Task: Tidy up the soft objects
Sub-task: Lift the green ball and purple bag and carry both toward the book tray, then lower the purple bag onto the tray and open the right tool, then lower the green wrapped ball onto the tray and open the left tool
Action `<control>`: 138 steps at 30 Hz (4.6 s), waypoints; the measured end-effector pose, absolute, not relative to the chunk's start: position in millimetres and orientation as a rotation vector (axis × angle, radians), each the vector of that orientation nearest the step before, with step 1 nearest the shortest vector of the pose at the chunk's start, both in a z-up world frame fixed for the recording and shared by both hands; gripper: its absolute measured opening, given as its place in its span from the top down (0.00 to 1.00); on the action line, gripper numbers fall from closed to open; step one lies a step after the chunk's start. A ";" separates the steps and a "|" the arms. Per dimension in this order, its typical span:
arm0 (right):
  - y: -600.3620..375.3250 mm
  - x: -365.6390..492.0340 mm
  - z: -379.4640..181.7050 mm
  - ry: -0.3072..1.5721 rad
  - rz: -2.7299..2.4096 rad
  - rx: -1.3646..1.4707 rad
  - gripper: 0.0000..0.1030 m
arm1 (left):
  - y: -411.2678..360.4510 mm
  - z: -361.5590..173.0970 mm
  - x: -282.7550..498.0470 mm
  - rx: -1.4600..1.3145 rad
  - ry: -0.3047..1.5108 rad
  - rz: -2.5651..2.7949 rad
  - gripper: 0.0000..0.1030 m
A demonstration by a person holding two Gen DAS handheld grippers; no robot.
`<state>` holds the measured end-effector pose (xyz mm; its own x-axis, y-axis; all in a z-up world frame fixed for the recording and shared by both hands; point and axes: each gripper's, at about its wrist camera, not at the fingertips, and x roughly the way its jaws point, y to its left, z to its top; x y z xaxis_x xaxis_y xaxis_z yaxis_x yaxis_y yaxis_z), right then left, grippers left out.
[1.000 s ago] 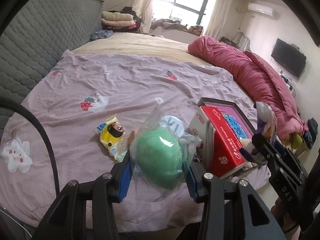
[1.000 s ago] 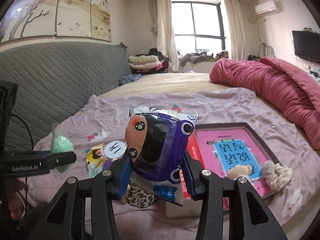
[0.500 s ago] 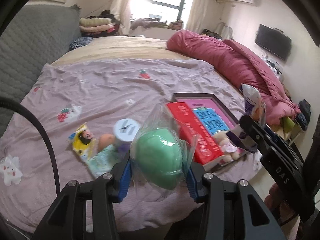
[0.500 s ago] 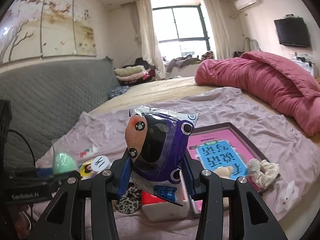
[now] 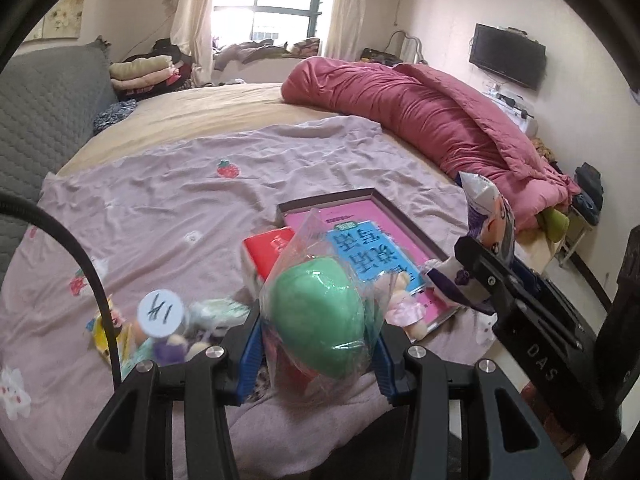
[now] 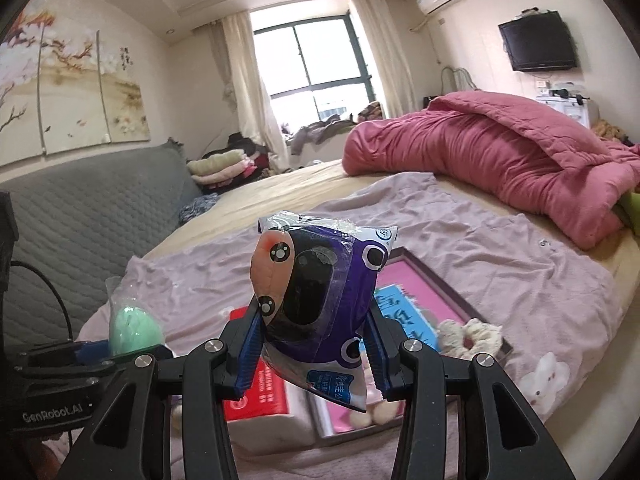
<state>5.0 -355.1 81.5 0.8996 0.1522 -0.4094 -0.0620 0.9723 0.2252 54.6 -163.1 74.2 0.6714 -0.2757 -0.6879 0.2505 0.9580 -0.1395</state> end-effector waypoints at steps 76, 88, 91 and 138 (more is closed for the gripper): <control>-447.0 114.6 -42.5 0.807 -0.034 0.261 0.51 | -305.6 -48.0 177.6 0.303 1.122 -0.386 0.54; -449.0 109.6 -39.2 0.780 -0.018 0.298 0.41 | -307.4 -48.7 179.9 0.312 1.122 -0.383 0.54; -450.6 107.0 -36.6 0.763 -0.018 0.307 0.34 | -310.0 -49.5 179.8 0.316 1.122 -0.384 0.54; -470.6 67.6 -5.5 0.598 -0.139 0.309 0.28 | -292.5 -37.4 178.3 0.155 1.118 -0.438 0.41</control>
<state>67.6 -470.6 -5.5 0.8186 -0.0397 -0.5730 0.2177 0.9446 0.2455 178.3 -292.5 -37.4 0.3634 -0.2616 -0.8942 0.4151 0.9047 -0.0960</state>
